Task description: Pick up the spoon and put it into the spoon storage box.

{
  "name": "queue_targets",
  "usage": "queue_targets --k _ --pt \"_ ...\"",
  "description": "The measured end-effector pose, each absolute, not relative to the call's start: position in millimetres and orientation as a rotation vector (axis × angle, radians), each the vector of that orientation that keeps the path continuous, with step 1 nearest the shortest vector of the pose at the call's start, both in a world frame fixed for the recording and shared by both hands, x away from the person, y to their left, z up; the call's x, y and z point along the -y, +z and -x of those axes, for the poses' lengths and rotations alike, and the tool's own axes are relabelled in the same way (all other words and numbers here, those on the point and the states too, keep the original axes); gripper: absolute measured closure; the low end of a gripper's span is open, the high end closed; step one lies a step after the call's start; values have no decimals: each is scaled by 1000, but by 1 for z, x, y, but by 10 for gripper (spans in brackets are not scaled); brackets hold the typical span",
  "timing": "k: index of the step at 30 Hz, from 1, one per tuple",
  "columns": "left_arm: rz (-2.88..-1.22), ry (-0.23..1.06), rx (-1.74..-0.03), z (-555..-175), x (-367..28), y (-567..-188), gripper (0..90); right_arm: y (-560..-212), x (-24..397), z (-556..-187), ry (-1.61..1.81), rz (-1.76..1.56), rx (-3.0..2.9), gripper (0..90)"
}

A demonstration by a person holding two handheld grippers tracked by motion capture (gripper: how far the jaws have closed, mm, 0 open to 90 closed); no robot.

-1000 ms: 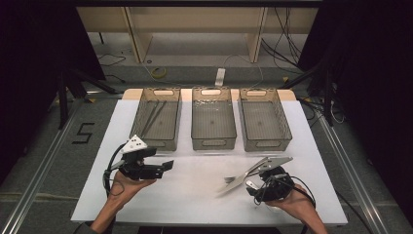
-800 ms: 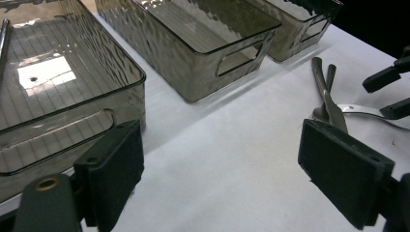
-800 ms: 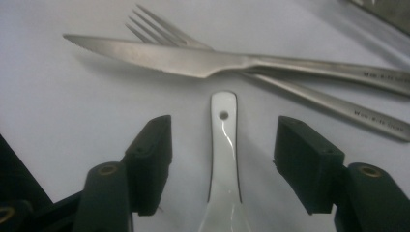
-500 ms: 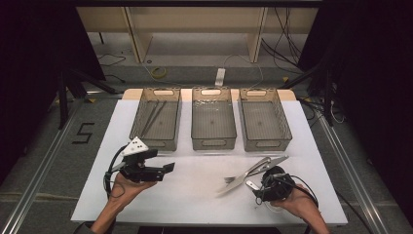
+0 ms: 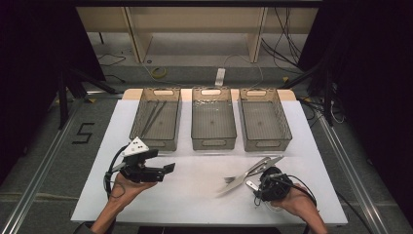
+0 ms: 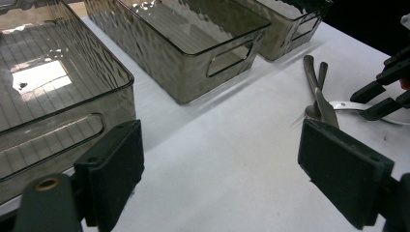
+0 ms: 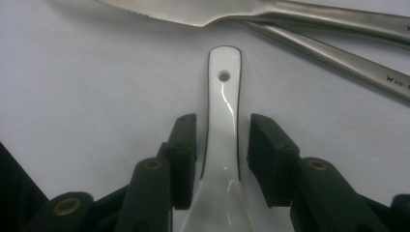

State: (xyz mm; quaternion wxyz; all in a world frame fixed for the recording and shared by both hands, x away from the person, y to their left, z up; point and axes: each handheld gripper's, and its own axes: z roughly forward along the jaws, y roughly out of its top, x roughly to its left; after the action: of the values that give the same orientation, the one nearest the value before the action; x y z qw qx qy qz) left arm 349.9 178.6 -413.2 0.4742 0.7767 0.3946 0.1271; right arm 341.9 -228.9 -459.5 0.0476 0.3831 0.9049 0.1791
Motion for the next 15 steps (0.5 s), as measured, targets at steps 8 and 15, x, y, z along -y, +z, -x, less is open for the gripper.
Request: queue_targets --k 8,15 --pt "-1900 318 -964 -350 -180 -413 163 -460 229 -345 515 -1143 -2756 742" --pt "-1906 320 -953 -349 -179 -413 166 -459 231 -347 520 -1131 -2780 754"
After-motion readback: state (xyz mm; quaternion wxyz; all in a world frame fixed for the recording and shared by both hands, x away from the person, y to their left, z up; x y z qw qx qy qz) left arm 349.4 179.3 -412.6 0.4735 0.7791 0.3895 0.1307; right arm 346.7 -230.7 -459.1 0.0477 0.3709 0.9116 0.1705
